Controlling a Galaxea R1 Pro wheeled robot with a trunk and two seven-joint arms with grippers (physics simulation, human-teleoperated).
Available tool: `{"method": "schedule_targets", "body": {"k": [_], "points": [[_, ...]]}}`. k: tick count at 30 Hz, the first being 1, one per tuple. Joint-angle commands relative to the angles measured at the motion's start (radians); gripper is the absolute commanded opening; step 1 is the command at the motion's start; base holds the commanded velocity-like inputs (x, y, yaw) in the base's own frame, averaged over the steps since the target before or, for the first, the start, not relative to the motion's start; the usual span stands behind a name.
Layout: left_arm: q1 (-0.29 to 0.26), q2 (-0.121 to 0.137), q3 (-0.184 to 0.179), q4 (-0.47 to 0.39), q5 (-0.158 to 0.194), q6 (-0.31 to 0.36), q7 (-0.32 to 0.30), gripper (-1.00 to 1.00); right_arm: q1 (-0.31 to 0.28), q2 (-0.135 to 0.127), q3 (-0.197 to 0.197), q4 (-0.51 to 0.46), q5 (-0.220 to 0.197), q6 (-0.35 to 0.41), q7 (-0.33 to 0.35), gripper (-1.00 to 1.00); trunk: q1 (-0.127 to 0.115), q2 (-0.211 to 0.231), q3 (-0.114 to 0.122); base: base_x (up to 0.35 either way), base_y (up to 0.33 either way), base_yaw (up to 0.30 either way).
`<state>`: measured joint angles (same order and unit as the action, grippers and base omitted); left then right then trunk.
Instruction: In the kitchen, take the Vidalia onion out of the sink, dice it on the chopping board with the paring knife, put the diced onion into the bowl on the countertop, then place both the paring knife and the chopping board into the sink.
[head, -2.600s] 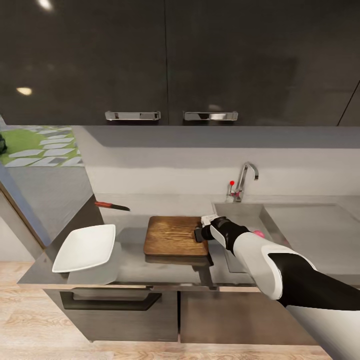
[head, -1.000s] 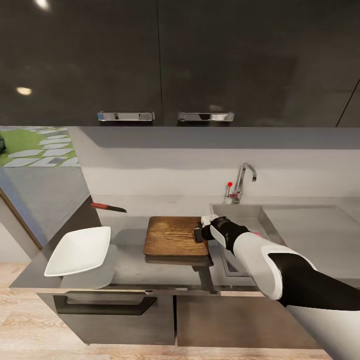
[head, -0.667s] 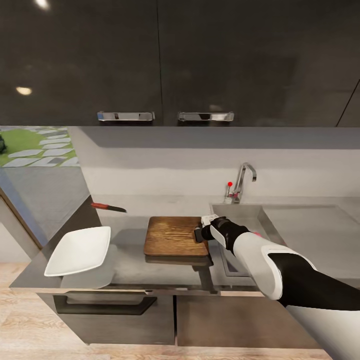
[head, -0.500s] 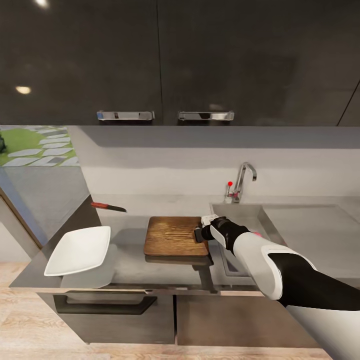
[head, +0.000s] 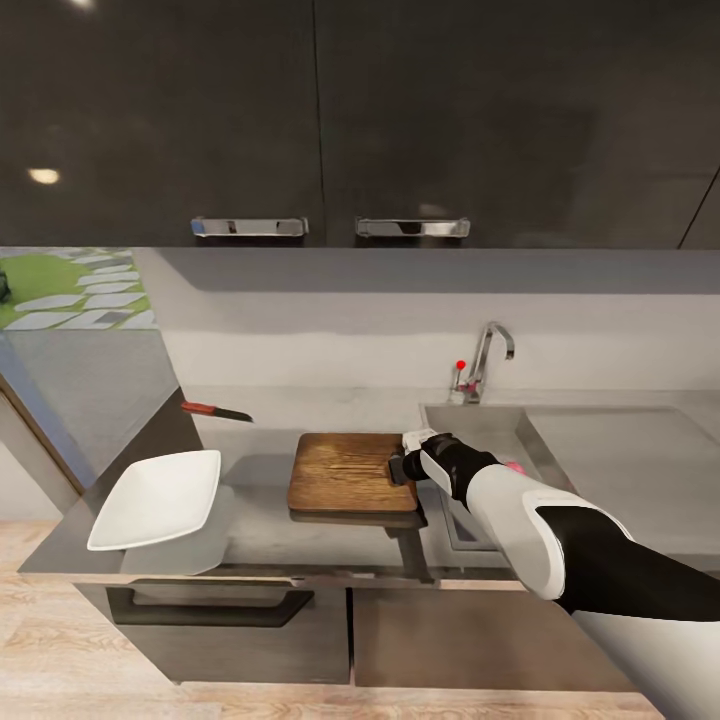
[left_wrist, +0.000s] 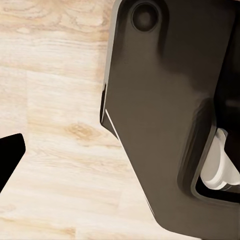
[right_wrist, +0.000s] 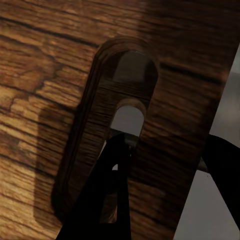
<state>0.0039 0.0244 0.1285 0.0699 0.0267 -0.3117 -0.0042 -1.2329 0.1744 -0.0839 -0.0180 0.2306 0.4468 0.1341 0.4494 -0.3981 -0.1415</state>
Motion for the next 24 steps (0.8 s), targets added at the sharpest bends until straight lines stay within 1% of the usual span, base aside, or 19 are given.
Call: {"method": "schedule_targets", "body": {"k": [1, 11, 12, 24], "points": [[-0.001, 0.000, 0.003, 0.002, 0.002, -0.006, 0.000, 1.00, 0.000, 0.000, -0.010, -0.002, 0.010, 0.006, 0.004, -1.00, 0.001, -0.002, -0.002, 0.000, 0.000, 0.000], [-0.001, 0.000, 0.003, 0.002, 0.002, -0.006, 0.000, 1.00, 0.000, 0.000, -0.008, -0.002, 0.010, 0.006, 0.004, -1.00, 0.001, -0.002, -0.002, 0.000, 0.000, 0.000], [-0.001, 0.000, 0.003, 0.002, 0.002, -0.006, 0.000, 1.00, 0.000, 0.000, -0.008, -0.002, 0.010, 0.006, 0.004, 1.00, 0.001, -0.002, -0.002, 0.000, 0.000, 0.000], [-0.001, 0.000, 0.003, 0.002, 0.002, -0.006, 0.000, 1.00, 0.000, 0.000, -0.008, -0.002, 0.010, 0.005, 0.004, 1.00, 0.001, -0.002, -0.002, 0.000, 0.000, 0.000]]}}
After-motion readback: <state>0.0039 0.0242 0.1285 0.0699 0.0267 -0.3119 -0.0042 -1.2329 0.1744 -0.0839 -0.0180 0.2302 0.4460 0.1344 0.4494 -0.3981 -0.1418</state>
